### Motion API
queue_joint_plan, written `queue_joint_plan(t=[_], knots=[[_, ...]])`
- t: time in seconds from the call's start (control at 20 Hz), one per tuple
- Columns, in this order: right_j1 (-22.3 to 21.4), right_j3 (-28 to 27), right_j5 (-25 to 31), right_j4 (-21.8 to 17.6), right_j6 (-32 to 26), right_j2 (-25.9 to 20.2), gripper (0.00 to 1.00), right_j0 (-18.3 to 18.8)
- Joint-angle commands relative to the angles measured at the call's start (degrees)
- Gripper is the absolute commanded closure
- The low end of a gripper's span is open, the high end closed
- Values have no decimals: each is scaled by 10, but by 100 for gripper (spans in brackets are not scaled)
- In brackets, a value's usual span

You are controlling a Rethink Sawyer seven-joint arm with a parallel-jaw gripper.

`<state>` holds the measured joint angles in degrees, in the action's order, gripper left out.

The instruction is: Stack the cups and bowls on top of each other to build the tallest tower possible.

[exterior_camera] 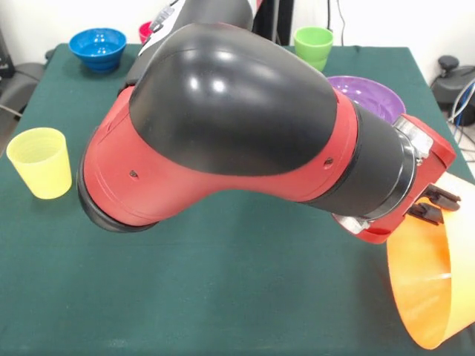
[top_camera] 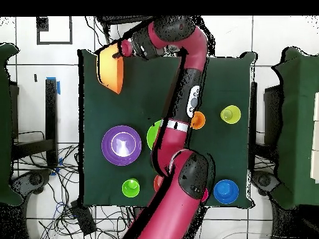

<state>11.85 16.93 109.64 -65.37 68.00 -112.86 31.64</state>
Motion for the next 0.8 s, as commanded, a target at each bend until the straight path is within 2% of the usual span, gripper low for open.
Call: queue_joint_plan(t=[0.05, 0.35, 0.8], knots=[[33, -104, 35, -170, -262, -30, 100, 14], [34, -113, 30, -232, -298, -73, 100, 21], [29, -111, -1, -287, -332, -100, 100, 32]])
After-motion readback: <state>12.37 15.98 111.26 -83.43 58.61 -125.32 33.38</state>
